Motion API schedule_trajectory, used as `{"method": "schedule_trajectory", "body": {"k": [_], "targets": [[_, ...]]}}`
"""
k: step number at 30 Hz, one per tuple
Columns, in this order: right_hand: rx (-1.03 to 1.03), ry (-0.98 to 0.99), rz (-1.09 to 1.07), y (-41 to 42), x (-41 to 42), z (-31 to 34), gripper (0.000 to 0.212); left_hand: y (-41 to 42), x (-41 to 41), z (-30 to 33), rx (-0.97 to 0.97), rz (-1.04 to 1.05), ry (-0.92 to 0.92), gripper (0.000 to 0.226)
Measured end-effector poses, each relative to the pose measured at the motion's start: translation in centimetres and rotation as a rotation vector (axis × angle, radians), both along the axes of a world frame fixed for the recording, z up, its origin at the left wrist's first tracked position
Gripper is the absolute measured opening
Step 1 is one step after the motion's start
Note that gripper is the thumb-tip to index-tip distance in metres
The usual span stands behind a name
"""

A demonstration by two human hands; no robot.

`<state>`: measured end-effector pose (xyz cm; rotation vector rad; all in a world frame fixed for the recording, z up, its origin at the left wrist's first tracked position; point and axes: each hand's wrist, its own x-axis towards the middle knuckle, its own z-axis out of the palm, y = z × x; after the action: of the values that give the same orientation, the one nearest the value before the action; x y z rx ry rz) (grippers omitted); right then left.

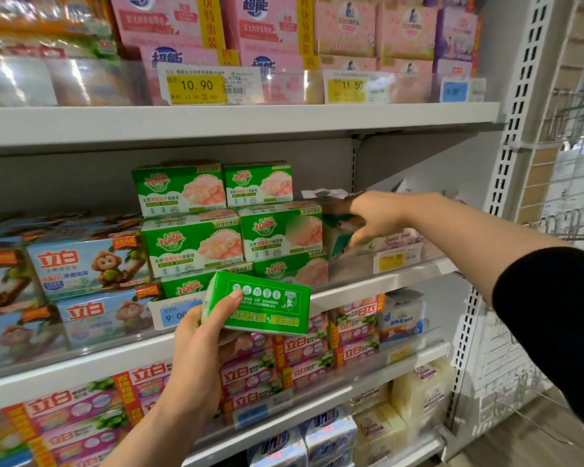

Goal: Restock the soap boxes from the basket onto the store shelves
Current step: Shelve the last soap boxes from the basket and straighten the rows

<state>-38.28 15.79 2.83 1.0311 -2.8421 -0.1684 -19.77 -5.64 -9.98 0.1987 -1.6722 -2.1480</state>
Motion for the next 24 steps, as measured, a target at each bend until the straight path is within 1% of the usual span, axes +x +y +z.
{"method": "schedule_trajectory", "body": {"k": [2, 3, 5, 7, 8, 9, 10, 11, 12, 14, 16, 18, 19, 21, 23, 24], "targets": [[0.049, -0.007, -0.053, -1.1, 0.0, 0.1, 0.045, -0.1, -0.1, -0.2, 0.008, 0.015, 0.001, 0.058], [0.057, -0.003, -0.079, -1.3, -0.1, -0.1, 0.043, -0.1, -0.2, -0.2, 0.008, 0.02, 0.0, 0.058], [0.055, 0.042, -0.098, -0.9, 0.2, -1.0, 0.031, -0.1, -0.3, -0.3, 0.009, 0.022, 0.001, 0.059], [-0.006, 0.226, -0.047, 0.1, 0.4, -2.3, 0.024, -0.2, -0.2, -0.4, 0.012, 0.015, 0.01, 0.058], [-0.065, 0.34, -0.017, 0.5, 0.6, -3.1, 0.025, -0.2, -0.3, -0.4, 0.008, 0.005, 0.014, 0.059], [-0.148, 0.409, 0.01, 0.7, 0.9, -3.8, 0.028, -0.3, -0.3, -0.5, 0.004, -0.005, 0.016, 0.061], [-0.232, 0.404, 0.019, 0.7, 1.3, -4.2, 0.029, -0.3, -0.2, -0.5, 0.003, -0.014, 0.018, 0.063], [-0.309, 0.339, 0.01, 0.6, 1.5, -4.3, 0.027, -0.3, -0.3, -0.6, 0.006, -0.02, 0.023, 0.065], [-0.334, 0.246, -0.023, 0.4, 1.2, -4.2, 0.027, -0.4, -0.2, -0.6, 0.009, -0.025, 0.03, 0.066], [-0.262, 0.109, -0.085, 0.0, 0.4, -4.0, 0.035, -0.6, 0.0, -0.9, 0.01, -0.052, 0.044, 0.066], [-0.175, 0.061, -0.122, -0.5, -0.1, -4.7, 0.043, -0.9, 0.3, -1.5, 0.018, -0.095, 0.066, 0.066], [-0.185, 0.027, -0.142, -0.4, -0.2, -6.3, 0.042, -1.2, 0.6, -2.3, 0.029, -0.131, 0.107, 0.073], [-0.215, 0.022, -0.15, -0.3, 0.2, -7.0, 0.04, -1.3, 0.8, -2.6, 0.04, -0.148, 0.13, 0.076], [-0.189, 0.069, -0.17, -0.4, 1.0, -7.8, 0.039, -1.5, 1.2, -3.2, 0.074, -0.192, 0.164, 0.081], [-0.112, 0.164, -0.203, -0.6, 1.5, -8.4, 0.049, -1.7, 1.8, -3.3, 0.089, -0.24, 0.178, 0.084], [-0.119, 0.18, -0.225, -0.7, 1.9, -8.7, 0.051, -1.9, 2.2, -3.2, 0.086, -0.251, 0.185, 0.083]]}}
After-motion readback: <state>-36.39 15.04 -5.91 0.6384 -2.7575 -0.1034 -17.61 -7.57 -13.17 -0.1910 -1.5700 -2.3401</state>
